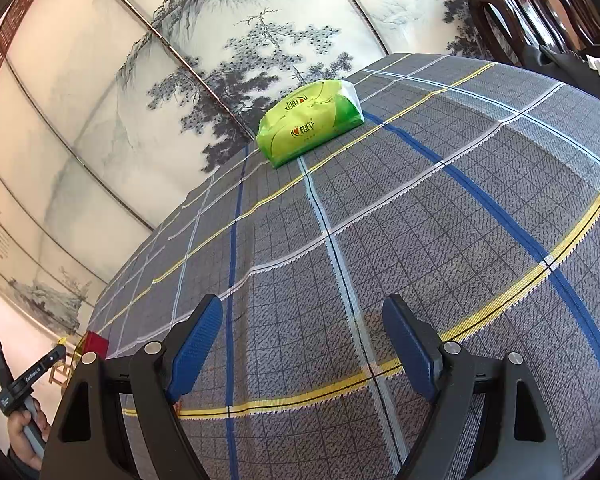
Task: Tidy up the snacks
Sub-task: 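Carry the yellow-edged packet with the left tool over the tin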
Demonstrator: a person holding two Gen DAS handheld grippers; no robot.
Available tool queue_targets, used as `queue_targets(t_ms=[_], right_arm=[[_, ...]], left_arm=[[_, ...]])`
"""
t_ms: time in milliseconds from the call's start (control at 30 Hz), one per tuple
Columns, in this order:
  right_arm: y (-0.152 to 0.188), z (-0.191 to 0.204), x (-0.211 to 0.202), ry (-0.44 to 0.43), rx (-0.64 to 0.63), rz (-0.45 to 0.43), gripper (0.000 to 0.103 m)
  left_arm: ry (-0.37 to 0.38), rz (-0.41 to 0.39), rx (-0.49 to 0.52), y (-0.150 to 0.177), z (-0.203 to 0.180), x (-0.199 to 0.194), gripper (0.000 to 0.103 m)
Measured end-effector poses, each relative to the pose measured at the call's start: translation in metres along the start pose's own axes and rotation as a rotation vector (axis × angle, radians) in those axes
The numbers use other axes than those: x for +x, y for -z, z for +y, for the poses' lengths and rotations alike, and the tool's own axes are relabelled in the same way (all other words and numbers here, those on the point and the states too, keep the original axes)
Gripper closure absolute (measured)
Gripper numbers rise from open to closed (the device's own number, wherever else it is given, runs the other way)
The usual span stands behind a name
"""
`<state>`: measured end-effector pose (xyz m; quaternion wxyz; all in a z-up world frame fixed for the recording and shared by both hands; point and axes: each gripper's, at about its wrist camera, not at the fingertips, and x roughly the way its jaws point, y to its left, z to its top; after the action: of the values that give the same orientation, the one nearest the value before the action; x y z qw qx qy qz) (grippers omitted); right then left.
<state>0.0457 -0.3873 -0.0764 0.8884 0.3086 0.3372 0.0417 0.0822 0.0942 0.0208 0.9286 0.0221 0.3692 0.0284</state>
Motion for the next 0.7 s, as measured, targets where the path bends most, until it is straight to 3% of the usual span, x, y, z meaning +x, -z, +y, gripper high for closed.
queue_targets(t_ms=[700], right_arm=[[0.0, 0.0, 0.0, -0.002, 0.001, 0.0, 0.019]], left_arm=[[-0.115, 0.072, -0.138, 0.008, 0.12, 0.012, 0.083]])
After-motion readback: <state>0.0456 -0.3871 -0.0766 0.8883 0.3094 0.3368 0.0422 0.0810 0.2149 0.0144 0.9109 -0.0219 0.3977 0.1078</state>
